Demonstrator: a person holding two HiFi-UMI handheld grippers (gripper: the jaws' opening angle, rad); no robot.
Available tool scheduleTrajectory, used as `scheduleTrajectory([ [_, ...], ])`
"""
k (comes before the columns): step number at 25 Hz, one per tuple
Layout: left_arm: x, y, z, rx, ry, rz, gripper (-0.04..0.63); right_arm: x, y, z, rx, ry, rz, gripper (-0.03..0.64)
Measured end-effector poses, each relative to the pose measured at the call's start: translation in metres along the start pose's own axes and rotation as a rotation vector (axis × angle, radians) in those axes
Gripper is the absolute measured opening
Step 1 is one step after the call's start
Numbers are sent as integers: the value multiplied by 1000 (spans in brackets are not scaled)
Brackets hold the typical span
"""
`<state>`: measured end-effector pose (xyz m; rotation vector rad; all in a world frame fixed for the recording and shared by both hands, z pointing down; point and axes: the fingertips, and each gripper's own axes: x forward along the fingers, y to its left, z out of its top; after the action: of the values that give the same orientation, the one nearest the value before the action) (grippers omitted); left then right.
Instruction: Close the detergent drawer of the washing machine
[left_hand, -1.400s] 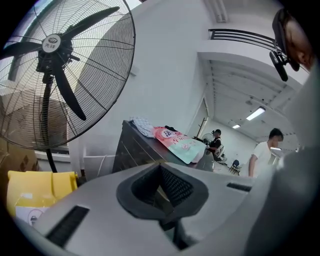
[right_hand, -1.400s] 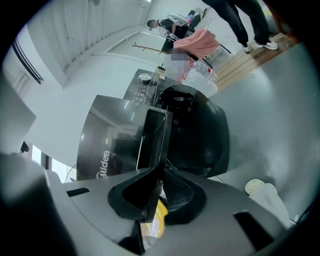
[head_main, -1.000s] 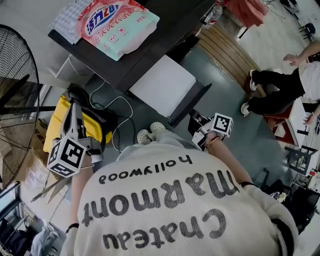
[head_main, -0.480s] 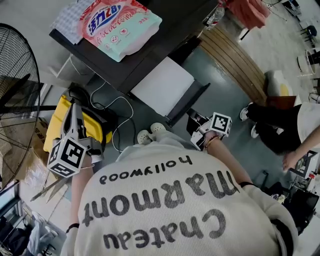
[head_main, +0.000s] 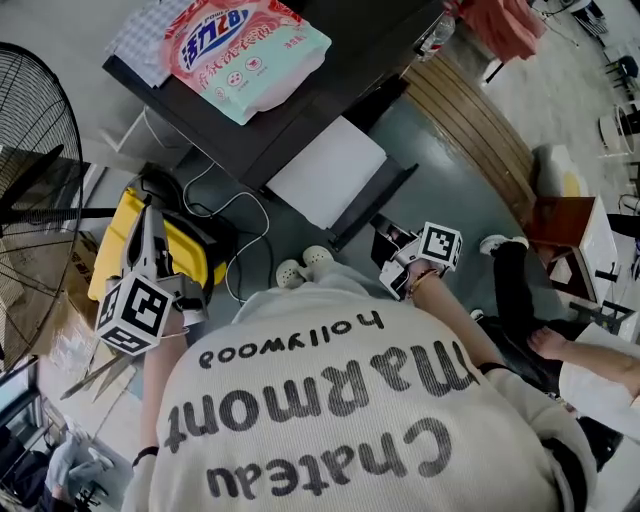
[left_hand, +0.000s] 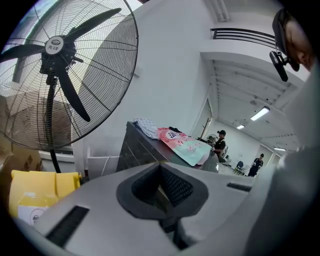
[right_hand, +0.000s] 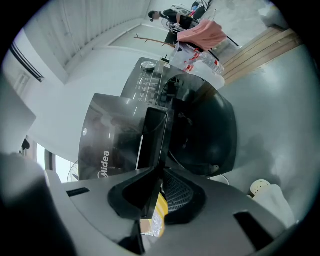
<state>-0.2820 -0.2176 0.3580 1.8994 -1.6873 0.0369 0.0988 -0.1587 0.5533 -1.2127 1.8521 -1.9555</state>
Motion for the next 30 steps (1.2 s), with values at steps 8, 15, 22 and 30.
scheduleTrajectory([
  [8, -2, 2, 1, -4, -7, 15, 8, 11, 7, 1, -6, 21, 15, 69],
  [15, -9, 9, 6, -5, -24, 42, 8, 33, 20, 3, -29, 56, 38, 66],
  [22, -19, 22, 9, -17, -40, 84, 8, 60, 39, 5, -52, 98, 90, 60],
  [30, -36, 33, 11, -33, -59, 128, 8, 70, 60, 7, -125, 116, 150, 26],
])
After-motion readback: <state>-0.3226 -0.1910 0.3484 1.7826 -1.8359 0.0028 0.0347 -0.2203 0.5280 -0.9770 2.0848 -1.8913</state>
